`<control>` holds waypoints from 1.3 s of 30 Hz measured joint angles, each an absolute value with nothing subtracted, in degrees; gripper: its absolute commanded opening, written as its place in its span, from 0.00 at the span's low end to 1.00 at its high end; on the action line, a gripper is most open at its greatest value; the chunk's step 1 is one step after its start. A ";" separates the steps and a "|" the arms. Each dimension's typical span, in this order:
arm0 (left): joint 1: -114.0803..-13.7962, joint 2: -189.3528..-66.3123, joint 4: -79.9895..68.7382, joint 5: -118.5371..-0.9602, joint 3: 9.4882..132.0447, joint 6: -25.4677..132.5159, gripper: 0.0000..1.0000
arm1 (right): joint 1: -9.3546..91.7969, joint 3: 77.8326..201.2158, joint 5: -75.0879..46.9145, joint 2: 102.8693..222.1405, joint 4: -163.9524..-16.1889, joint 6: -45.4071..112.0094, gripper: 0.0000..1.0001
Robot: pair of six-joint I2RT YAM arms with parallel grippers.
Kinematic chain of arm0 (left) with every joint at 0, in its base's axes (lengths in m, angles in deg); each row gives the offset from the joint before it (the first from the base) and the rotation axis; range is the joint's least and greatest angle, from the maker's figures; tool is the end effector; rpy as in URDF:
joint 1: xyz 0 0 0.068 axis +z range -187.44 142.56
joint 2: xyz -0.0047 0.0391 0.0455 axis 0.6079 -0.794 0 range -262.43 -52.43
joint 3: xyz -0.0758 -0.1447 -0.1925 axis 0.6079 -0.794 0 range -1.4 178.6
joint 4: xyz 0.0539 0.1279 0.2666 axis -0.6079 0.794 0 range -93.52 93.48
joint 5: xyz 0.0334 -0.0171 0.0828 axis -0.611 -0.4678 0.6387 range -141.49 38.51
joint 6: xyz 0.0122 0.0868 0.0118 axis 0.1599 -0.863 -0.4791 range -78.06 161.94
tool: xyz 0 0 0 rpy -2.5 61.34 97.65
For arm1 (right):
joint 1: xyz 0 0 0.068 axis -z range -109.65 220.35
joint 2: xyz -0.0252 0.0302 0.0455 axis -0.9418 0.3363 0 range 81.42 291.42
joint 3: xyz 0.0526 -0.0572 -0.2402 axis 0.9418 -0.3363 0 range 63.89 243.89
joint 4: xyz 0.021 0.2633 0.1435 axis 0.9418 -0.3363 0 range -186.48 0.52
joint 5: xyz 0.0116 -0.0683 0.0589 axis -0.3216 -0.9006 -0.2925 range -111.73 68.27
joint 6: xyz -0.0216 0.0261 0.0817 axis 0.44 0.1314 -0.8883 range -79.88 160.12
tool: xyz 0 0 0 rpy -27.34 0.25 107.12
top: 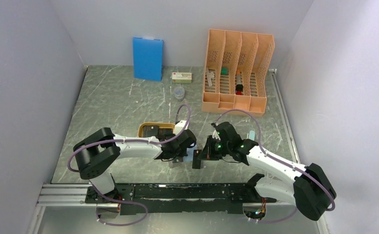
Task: Put the credit cards into the card holder
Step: Insert the credit card into the card holder.
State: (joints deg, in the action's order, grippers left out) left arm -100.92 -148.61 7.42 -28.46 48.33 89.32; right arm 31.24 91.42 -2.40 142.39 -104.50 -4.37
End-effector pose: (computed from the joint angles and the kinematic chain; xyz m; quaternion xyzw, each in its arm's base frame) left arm 0.1909 -0.3137 0.0655 0.0763 0.9390 -0.1178 0.3139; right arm 0.1950 0.1921 0.1072 -0.0162 0.9235 0.3500 0.1560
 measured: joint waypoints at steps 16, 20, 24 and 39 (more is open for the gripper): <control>-100.92 -148.35 6.98 -28.55 48.03 89.32 0.06 | 31.30 91.42 3.66 148.62 -97.88 -4.24 0.00; -100.92 -147.73 7.99 -29.47 48.03 89.32 0.25 | 31.30 91.42 5.47 150.85 -96.39 -3.98 0.00; -100.92 -145.09 11.68 -30.91 48.00 89.30 0.35 | 31.30 91.42 6.37 152.19 -95.85 -3.74 0.00; -100.92 -132.52 20.14 -31.56 48.00 89.98 0.46 | 29.36 94.46 7.42 156.47 -93.46 -3.61 0.00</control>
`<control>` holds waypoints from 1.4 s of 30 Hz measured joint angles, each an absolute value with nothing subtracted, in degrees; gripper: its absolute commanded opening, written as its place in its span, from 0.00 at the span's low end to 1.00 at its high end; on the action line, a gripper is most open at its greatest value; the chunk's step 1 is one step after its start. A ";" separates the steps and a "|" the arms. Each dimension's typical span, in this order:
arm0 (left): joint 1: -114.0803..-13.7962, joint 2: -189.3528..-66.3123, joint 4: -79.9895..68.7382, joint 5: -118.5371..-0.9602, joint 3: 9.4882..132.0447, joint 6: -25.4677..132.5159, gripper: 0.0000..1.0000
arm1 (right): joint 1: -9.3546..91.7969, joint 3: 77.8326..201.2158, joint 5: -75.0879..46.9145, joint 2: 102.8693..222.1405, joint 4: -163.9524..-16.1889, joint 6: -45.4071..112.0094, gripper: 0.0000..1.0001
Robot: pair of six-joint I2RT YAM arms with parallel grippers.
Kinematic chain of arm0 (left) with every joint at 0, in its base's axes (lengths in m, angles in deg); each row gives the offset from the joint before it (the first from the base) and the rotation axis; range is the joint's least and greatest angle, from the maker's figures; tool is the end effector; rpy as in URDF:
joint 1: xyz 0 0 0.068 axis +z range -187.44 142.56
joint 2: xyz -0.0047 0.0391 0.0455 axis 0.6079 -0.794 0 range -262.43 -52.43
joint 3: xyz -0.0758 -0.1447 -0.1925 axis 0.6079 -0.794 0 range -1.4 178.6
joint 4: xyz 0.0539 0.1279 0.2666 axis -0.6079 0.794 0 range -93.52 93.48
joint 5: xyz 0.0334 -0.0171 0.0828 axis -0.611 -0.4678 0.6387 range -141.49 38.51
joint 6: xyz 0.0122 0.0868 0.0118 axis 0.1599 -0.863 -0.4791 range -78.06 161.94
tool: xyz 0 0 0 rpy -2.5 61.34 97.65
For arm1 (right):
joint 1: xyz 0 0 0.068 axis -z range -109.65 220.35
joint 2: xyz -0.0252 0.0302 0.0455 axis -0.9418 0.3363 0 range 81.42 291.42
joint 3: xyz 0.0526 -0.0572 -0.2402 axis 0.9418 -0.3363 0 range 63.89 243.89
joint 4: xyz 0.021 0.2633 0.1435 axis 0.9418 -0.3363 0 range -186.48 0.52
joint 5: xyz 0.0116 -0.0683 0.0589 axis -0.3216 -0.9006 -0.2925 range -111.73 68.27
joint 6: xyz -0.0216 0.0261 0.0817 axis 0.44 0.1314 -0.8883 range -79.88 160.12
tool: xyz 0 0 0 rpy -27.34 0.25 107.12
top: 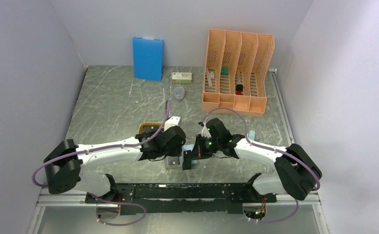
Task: Put the credit cards into the card holder
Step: Insert the credit card into the card holder.
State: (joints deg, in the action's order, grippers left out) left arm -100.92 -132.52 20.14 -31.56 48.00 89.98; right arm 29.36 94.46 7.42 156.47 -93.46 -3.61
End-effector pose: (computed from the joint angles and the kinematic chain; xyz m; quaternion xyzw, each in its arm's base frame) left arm 0.1764 -0.2935 0.1380 0.0735 0.9363 -0.1565 0.3058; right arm 0.2001 0.2246 0.0836 -0.0676 0.9068 0.4051 0.0951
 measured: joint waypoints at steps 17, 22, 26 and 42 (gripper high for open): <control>-100.92 -121.68 20.23 -29.93 38.23 92.53 0.40 | 22.54 99.79 5.89 168.78 -86.64 -6.41 0.00; -100.92 -123.41 20.09 -28.00 38.15 94.04 0.39 | 22.12 99.86 4.71 166.00 -87.61 -6.49 0.00; -100.92 -121.02 20.44 -25.86 36.77 95.83 0.40 | 24.81 99.66 3.07 158.63 -90.19 -5.79 0.00; -98.21 -113.09 22.30 -24.57 25.91 100.90 0.38 | 31.15 94.78 1.93 159.55 -83.91 -7.96 0.00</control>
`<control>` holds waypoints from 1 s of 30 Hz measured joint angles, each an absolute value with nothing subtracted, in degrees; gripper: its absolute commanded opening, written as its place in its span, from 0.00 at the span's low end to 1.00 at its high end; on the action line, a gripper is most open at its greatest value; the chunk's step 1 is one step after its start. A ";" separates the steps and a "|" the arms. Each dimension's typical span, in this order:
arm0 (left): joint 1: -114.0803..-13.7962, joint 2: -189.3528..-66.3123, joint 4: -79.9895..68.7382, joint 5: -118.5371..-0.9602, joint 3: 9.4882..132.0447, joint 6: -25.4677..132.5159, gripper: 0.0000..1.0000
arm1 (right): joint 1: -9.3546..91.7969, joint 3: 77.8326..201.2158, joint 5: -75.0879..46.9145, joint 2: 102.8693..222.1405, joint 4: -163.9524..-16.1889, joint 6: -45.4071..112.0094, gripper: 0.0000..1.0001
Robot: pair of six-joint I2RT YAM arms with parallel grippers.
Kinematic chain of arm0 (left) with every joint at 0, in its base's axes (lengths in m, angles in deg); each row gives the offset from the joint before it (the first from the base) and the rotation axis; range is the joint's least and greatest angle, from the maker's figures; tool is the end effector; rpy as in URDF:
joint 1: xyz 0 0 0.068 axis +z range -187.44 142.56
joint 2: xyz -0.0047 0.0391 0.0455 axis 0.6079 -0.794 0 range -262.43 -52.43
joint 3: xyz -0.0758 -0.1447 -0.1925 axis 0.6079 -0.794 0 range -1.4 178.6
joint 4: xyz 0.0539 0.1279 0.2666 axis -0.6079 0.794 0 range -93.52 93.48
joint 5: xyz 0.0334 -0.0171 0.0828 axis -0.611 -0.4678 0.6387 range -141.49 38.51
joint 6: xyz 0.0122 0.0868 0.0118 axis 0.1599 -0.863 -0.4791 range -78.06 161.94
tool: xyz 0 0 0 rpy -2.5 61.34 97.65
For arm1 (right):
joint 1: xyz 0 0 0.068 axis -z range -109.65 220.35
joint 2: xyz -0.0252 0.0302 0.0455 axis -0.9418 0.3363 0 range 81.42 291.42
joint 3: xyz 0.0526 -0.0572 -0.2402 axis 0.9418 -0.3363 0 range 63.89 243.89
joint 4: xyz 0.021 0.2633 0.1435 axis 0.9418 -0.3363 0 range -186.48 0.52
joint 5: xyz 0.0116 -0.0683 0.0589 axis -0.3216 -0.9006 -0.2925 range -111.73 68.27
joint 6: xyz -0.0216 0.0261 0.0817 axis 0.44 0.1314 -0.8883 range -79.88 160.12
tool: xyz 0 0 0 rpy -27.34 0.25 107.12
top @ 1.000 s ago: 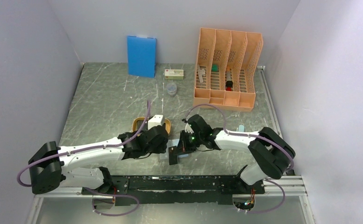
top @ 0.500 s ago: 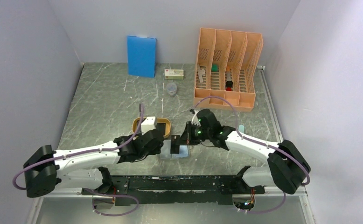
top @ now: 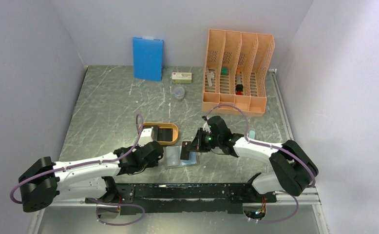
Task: Put the credit cards into the card holder
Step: Insert the credit card into the card holder.
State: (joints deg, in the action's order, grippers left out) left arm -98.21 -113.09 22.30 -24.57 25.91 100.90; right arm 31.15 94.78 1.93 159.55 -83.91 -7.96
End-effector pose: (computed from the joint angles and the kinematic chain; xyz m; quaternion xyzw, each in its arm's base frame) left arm 0.1517 -0.1983 0.0942 -0.0470 0.9384 -0.1109 0.3238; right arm 0.2262 0.2252 0.0846 -0.0145 0.8968 0.4119 0.1609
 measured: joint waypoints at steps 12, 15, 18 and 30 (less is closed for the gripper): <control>-97.86 -114.75 21.12 -26.17 25.36 100.93 0.36 | 31.15 93.01 2.19 163.01 -78.82 -9.07 0.00; -97.86 -115.01 20.71 -26.30 25.14 100.93 0.36 | 31.13 92.58 2.87 163.38 -77.44 -9.40 0.00; -97.84 -115.43 20.18 -26.67 25.08 100.93 0.36 | 31.13 92.18 3.55 163.84 -76.24 -9.69 0.00; -97.86 -117.18 18.41 -28.24 25.01 100.90 0.35 | 30.58 91.72 4.91 165.10 -74.73 -10.08 0.00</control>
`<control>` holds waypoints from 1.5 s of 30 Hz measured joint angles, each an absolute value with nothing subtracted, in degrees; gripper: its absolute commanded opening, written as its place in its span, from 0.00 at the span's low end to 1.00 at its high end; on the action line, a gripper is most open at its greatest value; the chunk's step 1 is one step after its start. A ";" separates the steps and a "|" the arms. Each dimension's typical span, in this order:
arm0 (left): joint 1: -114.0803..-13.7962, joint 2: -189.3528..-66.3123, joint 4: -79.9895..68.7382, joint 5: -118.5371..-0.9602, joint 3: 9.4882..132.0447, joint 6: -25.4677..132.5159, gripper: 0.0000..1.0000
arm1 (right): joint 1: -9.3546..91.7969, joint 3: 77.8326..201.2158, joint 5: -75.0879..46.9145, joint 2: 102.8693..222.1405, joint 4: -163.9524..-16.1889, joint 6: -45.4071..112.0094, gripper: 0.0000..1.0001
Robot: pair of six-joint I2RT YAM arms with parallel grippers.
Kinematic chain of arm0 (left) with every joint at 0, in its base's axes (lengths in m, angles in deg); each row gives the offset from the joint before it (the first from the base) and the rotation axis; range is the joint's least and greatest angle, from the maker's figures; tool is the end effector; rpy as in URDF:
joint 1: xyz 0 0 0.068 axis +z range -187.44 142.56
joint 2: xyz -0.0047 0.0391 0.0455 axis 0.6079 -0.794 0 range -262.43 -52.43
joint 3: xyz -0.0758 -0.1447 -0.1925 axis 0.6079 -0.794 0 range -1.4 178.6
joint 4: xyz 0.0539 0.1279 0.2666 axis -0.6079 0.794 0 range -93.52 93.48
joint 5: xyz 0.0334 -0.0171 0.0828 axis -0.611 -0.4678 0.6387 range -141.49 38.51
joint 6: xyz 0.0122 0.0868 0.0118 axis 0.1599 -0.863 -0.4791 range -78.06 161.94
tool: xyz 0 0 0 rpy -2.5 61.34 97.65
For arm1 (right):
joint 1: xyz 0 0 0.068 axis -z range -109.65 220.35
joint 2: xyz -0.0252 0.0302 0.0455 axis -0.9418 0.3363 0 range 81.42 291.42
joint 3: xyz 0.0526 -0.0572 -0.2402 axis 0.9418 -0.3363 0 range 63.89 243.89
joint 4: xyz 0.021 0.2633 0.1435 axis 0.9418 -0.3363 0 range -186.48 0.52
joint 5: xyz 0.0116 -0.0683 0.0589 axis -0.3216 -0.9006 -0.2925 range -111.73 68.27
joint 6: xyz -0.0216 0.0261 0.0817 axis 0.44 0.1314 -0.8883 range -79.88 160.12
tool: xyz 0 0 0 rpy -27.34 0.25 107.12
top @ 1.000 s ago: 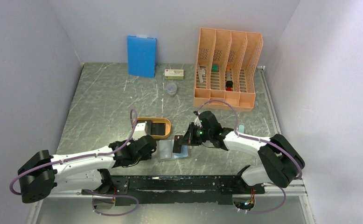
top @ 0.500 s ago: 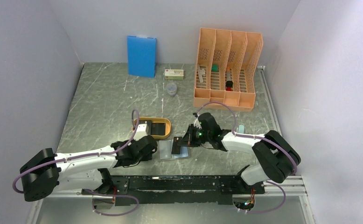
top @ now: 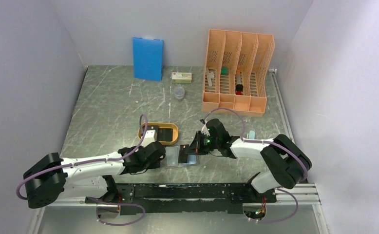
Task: Put the credit cards into the card holder
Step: Insert the credit card into the card holder.
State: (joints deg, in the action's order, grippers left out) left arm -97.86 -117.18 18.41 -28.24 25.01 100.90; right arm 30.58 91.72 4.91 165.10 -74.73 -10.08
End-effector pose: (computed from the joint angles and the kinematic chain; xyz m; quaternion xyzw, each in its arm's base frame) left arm 0.1508 -0.2028 0.0756 -0.0396 0.9473 -0.1186 0.2950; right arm 0.2176 0.2269 0.0568 -0.0144 0.8908 0.4331 0.1367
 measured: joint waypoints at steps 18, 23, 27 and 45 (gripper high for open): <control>-97.84 -118.16 16.07 -29.49 24.47 100.88 0.33 | 29.01 91.77 8.64 170.02 -71.43 -10.93 0.00; -97.84 -118.55 15.09 -29.69 24.42 100.88 0.33 | 28.98 91.83 10.43 171.97 -69.60 -11.78 0.00; -97.84 -118.82 14.50 -29.77 24.42 100.88 0.33 | 28.85 91.83 11.66 172.95 -68.02 -12.53 0.00; -97.62 -120.74 11.18 -29.82 24.40 100.90 0.28 | 27.91 92.05 14.61 176.71 -63.04 -13.64 0.00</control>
State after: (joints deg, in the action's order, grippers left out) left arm -97.62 -120.74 11.18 -29.82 24.40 100.90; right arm 27.91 92.05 14.61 176.71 -63.04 -13.64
